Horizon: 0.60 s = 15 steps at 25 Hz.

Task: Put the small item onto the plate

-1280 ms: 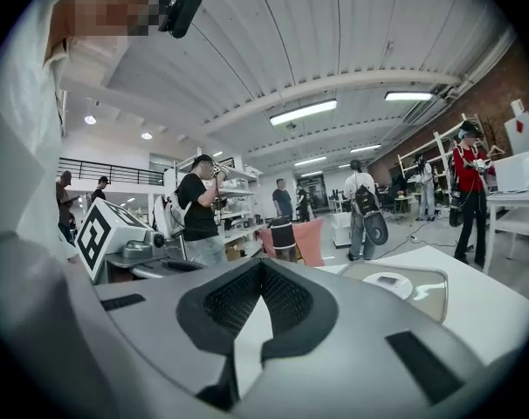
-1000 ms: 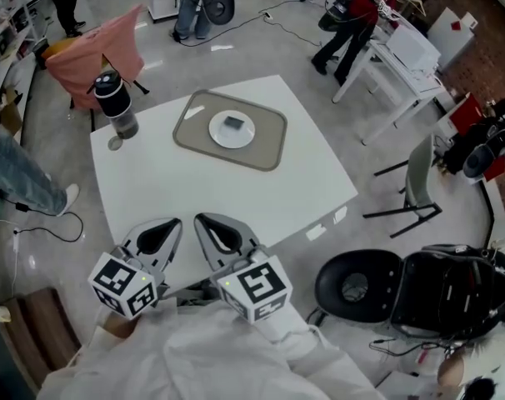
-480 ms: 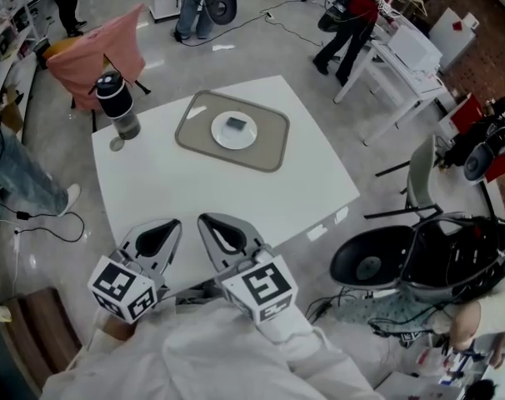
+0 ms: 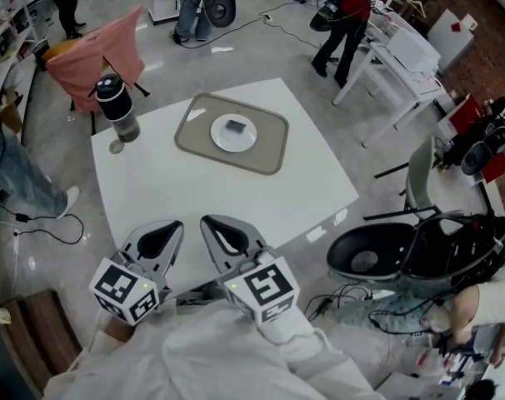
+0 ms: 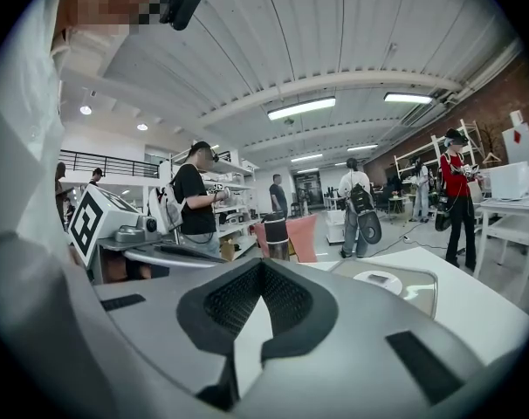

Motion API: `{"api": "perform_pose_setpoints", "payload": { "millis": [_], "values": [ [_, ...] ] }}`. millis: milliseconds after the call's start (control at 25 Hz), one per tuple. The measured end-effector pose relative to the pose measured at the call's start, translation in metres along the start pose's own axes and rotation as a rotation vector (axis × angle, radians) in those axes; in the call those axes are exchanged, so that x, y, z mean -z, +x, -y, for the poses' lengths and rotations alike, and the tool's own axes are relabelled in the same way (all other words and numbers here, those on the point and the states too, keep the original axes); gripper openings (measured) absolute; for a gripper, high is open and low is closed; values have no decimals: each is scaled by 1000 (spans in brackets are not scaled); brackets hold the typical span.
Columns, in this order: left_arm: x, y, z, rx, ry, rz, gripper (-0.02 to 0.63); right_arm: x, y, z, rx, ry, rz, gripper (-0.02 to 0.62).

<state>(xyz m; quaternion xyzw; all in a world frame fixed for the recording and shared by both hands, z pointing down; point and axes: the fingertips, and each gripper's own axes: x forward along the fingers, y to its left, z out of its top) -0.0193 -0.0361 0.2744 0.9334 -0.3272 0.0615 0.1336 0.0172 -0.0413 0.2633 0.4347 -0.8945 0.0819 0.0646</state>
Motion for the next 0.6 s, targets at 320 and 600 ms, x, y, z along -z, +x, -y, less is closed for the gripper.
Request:
{"api": "perform_pose_setpoints", "payload": {
  "millis": [320, 600],
  "values": [
    [-2, 8, -9, -5, -13, 12, 9, 5, 10, 2, -21, -18, -31, 14],
    [2, 10, -18, -9, -23, 0, 9, 7, 18, 5, -28, -26, -50, 14]
  ]
}}
